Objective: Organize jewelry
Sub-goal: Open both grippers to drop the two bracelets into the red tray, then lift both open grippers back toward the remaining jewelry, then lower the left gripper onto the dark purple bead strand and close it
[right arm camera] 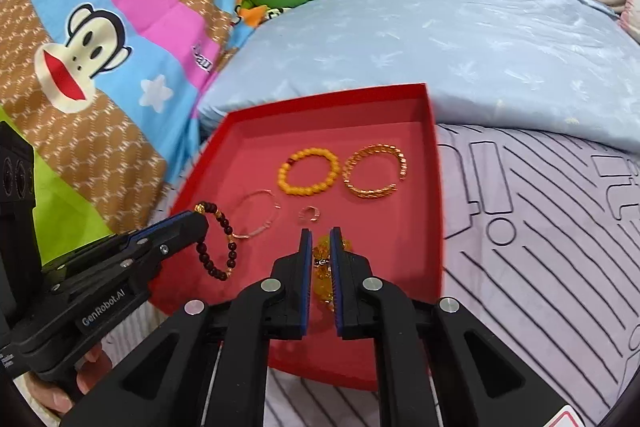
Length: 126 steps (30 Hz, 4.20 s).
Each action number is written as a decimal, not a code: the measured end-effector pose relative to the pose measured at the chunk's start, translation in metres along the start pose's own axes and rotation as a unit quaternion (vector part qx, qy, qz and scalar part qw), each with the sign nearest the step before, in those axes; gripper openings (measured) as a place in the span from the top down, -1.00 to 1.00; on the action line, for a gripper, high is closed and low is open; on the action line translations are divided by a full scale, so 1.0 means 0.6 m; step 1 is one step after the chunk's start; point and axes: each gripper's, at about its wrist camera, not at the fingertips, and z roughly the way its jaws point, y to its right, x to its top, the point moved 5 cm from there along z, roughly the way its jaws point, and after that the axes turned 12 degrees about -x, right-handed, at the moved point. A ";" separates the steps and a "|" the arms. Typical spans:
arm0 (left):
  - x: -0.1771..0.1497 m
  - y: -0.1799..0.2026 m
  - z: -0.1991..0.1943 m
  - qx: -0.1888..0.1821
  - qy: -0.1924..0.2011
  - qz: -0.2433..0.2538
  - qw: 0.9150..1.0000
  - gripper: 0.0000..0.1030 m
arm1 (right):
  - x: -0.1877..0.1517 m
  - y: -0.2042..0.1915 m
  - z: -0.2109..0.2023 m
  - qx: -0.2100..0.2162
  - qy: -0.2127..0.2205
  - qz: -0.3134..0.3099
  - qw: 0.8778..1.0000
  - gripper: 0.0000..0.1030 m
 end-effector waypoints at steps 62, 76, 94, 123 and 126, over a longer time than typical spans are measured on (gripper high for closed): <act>-0.332 0.076 -0.133 0.037 -0.048 0.015 0.998 -0.26 | -0.328 0.062 -0.189 -0.048 -0.032 0.024 0.998 0.20; -0.353 0.069 -0.135 0.041 -0.047 0.017 0.998 -0.05 | -0.333 0.053 -0.194 -0.042 -0.034 0.021 0.998 0.20; -0.323 0.055 -0.155 0.003 -0.035 -0.006 0.999 0.94 | -0.320 0.016 -0.173 -0.026 -0.038 -0.004 0.999 0.20; -0.272 0.047 -0.188 0.005 -0.015 -0.014 1.000 0.93 | -0.290 -0.005 -0.118 -0.040 -0.036 -0.031 0.998 0.86; -0.269 0.046 -0.193 0.006 -0.013 -0.014 1.000 0.94 | -0.283 -0.002 -0.131 -0.037 -0.028 -0.026 0.999 0.86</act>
